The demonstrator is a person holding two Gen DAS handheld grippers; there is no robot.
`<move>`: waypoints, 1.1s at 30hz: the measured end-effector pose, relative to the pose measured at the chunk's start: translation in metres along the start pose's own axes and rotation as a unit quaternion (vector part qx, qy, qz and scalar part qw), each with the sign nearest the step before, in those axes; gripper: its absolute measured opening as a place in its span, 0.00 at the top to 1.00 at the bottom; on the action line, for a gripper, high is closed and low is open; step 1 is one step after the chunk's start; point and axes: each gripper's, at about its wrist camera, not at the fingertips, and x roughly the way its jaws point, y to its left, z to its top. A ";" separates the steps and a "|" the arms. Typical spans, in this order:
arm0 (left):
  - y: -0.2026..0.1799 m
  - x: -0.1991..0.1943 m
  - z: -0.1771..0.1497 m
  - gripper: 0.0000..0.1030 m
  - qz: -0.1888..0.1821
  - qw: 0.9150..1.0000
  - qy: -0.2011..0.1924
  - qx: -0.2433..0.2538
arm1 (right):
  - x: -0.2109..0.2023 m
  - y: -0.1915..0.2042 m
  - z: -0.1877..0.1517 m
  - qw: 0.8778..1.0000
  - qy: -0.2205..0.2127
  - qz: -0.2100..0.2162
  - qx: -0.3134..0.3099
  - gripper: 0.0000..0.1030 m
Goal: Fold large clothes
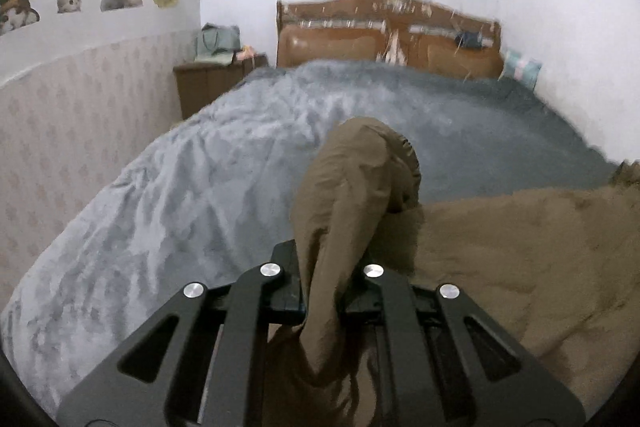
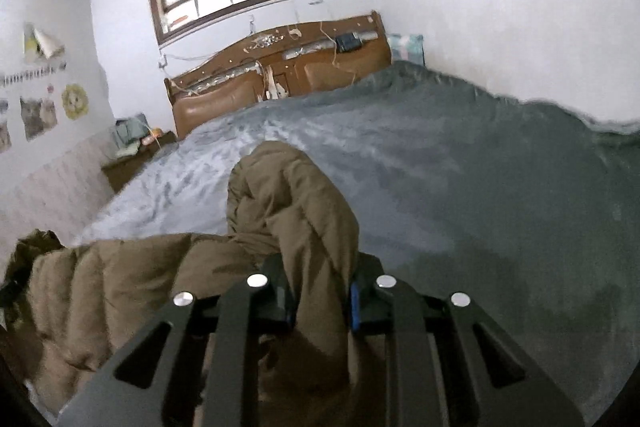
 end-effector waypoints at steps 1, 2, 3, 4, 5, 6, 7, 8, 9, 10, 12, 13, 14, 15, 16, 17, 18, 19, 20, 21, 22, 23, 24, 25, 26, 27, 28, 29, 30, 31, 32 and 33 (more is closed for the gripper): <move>0.002 0.011 -0.003 0.89 0.006 1.000 0.012 0.001 | 0.007 0.001 -0.003 1.000 0.007 -0.005 -0.005 0.80; 0.000 0.027 -0.009 0.87 0.009 0.999 0.040 0.005 | 0.020 0.001 -0.011 1.000 0.026 -0.012 -0.007 0.80; -0.002 0.042 -0.017 0.86 0.011 0.998 0.066 0.008 | 0.030 -0.001 -0.017 0.999 0.041 -0.021 -0.008 0.79; -0.002 0.057 -0.029 0.78 0.022 0.996 0.083 0.006 | 0.043 -0.005 -0.027 0.997 0.067 -0.031 -0.006 0.76; -0.001 0.068 -0.039 0.70 0.032 0.994 0.101 0.008 | 0.054 -0.007 -0.033 0.996 0.085 -0.036 -0.004 0.71; -0.001 0.081 -0.051 0.68 0.033 0.992 0.124 0.010 | 0.070 -0.010 -0.047 0.993 0.112 -0.048 -0.007 0.67; 0.001 0.085 -0.056 0.67 0.034 0.991 0.126 0.007 | 0.080 -0.009 -0.059 0.990 0.127 -0.055 -0.017 0.63; 0.001 0.086 -0.060 0.66 0.034 0.991 0.127 0.009 | 0.091 -0.007 -0.072 0.987 0.146 -0.060 -0.032 0.62; 0.001 0.088 -0.061 0.65 0.034 0.991 0.131 0.017 | 0.096 -0.004 -0.078 0.985 0.156 -0.064 -0.040 0.62; -0.003 0.088 -0.062 0.62 0.039 0.990 0.135 0.027 | 0.097 -0.004 -0.081 0.984 0.159 -0.067 -0.043 0.61; 0.000 0.091 -0.068 0.54 0.048 0.989 0.140 0.026 | 0.099 -0.005 -0.081 0.982 0.170 -0.072 -0.040 0.48; 0.002 0.094 -0.067 0.49 0.047 0.988 0.144 0.016 | 0.098 -0.009 -0.081 0.981 0.175 -0.074 -0.033 0.36; 0.007 0.095 -0.067 0.48 0.042 0.988 0.147 0.006 | 0.097 -0.015 -0.082 0.981 0.177 -0.081 -0.021 0.27; 0.013 0.093 -0.066 0.48 0.031 0.988 0.152 -0.005 | 0.094 -0.021 -0.081 0.980 0.181 -0.079 -0.004 0.26; 0.018 0.091 -0.064 0.48 0.023 0.987 0.158 -0.015 | 0.091 -0.024 -0.079 0.980 0.183 -0.072 0.006 0.24; 0.027 0.087 -0.064 0.48 0.014 0.986 0.164 -0.029 | 0.086 -0.027 -0.075 0.981 0.183 -0.070 0.012 0.20; 0.036 0.081 -0.057 0.48 0.008 0.985 0.166 -0.048 | 0.084 -0.024 -0.070 0.980 0.182 -0.074 0.013 0.19; 0.043 0.074 -0.060 0.47 0.009 0.985 0.162 -0.057 | 0.078 -0.025 -0.066 0.981 0.177 -0.080 0.014 0.19; 0.048 0.065 -0.053 0.46 0.014 0.986 0.151 -0.065 | 0.067 -0.023 -0.055 0.983 0.162 -0.087 0.018 0.18; 0.046 0.059 -0.049 0.45 0.019 0.987 0.141 -0.069 | 0.060 -0.020 -0.047 0.984 0.148 -0.091 0.020 0.18; 0.048 0.043 -0.038 0.42 0.026 0.990 0.120 -0.072 | 0.048 -0.015 -0.037 0.987 0.127 -0.096 0.021 0.17; 0.049 0.026 -0.031 0.40 0.027 0.992 0.102 -0.073 | 0.036 -0.007 -0.025 0.989 0.104 -0.100 0.016 0.12; 0.043 0.009 -0.021 0.38 0.027 0.995 0.077 -0.065 | 0.019 0.006 -0.012 0.992 0.074 -0.099 0.002 0.08; 0.034 0.003 -0.012 0.34 0.029 0.996 0.065 -0.055 | 0.003 0.020 -0.001 0.995 0.043 -0.093 -0.019 0.03; 0.027 -0.009 -0.007 0.32 0.030 0.997 0.052 -0.046 | -0.005 0.029 0.004 0.995 0.029 -0.090 -0.029 0.03; 0.017 -0.022 -0.003 0.31 0.019 0.998 0.037 -0.042 | -0.018 0.045 0.009 0.996 0.011 -0.079 -0.039 0.02; 0.005 -0.029 -0.003 0.28 0.002 0.999 0.031 -0.042 | -0.021 0.053 0.011 0.997 0.008 -0.064 -0.038 0.02; -0.005 -0.034 -0.002 0.25 -0.017 0.999 0.028 -0.039 | -0.023 0.064 0.009 0.999 0.015 -0.027 -0.029 0.02; -0.022 -0.037 -0.005 0.24 -0.041 0.998 0.026 -0.032 | -0.019 0.072 0.008 0.999 0.024 -0.005 -0.022 0.02; -0.031 -0.043 -0.009 0.24 -0.053 0.998 0.026 -0.028 | -0.015 0.080 0.003 0.999 0.036 0.013 -0.021 0.02; -0.040 -0.049 -0.017 0.24 -0.057 0.998 0.028 -0.023 | -0.008 0.089 -0.004 0.998 0.049 0.030 -0.027 0.02; -0.057 -0.046 -0.026 0.24 -0.060 0.998 0.035 -0.010 | 0.005 0.102 -0.018 0.996 0.067 0.038 -0.052 0.02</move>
